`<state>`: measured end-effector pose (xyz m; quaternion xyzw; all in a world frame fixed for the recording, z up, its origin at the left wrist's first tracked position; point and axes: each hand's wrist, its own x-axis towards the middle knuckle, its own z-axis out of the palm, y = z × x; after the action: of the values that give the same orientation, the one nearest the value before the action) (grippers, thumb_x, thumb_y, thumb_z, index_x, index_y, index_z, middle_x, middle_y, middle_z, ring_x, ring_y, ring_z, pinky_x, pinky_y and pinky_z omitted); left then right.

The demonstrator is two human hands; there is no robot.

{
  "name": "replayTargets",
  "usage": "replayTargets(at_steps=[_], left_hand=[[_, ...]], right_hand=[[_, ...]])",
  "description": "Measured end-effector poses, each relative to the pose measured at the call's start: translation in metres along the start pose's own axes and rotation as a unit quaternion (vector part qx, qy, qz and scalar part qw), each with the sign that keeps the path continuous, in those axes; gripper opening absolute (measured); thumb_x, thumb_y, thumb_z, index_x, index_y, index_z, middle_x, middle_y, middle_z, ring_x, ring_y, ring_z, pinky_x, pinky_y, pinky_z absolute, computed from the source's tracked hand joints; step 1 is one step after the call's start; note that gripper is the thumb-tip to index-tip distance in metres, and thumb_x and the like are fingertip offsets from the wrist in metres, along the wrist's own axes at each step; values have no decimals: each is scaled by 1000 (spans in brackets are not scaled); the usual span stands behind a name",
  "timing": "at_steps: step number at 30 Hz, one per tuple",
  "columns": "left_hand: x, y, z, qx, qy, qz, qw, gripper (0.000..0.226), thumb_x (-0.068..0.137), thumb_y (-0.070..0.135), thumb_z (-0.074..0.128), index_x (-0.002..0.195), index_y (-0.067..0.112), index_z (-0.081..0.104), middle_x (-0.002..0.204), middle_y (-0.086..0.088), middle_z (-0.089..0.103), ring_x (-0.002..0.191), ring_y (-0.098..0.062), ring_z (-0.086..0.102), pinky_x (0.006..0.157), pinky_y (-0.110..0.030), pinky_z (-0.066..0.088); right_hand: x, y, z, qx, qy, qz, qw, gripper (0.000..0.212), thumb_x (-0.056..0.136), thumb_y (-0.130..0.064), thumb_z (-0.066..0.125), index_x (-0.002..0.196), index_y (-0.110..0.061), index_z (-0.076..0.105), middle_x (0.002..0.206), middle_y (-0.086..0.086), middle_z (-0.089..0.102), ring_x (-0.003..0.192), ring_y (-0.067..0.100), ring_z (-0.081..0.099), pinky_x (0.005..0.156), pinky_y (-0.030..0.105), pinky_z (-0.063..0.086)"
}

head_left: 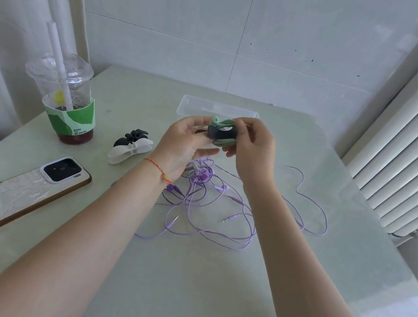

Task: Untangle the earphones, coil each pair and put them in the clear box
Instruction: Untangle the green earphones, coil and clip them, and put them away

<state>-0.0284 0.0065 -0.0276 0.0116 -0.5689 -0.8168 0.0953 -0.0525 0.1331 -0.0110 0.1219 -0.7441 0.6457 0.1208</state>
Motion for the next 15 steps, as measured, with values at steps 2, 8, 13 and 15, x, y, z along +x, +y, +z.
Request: replayTargets(at_steps=[2,8,13,15], left_hand=[[0,0,-1,2,-30,-16,999,19,91,-3,60,104,9,66,91,-11,72,80,-22,71,78,-31,59],[0,2,-1,-45,-47,-18,998,27,92,-8,53,115,6,60,103,-20,67,88,-34,69,85,-36,59],[-1,11,-3,-128,-61,-88,986,21,96,11,48,106,1,64,102,-22,66,95,-34,65,89,-41,57],[0,11,-3,-75,-66,-71,992,20,93,20,60,103,4,65,101,-19,67,93,-30,67,87,-41,58]], right_hand=[[0,-1,-3,12,12,-4,1000,15,98,-3,48,92,-9,61,77,8,63,46,17,53,47,24,45],[2,2,-5,-15,10,-8,1000,21,93,1,47,90,-13,62,71,2,65,44,14,52,46,24,43],[6,4,-15,-83,-8,-21,996,28,87,2,46,90,-17,66,56,1,59,43,12,49,50,24,41],[6,4,-16,-82,-18,-21,996,28,85,0,49,86,-21,67,58,4,62,44,13,51,51,26,41]])
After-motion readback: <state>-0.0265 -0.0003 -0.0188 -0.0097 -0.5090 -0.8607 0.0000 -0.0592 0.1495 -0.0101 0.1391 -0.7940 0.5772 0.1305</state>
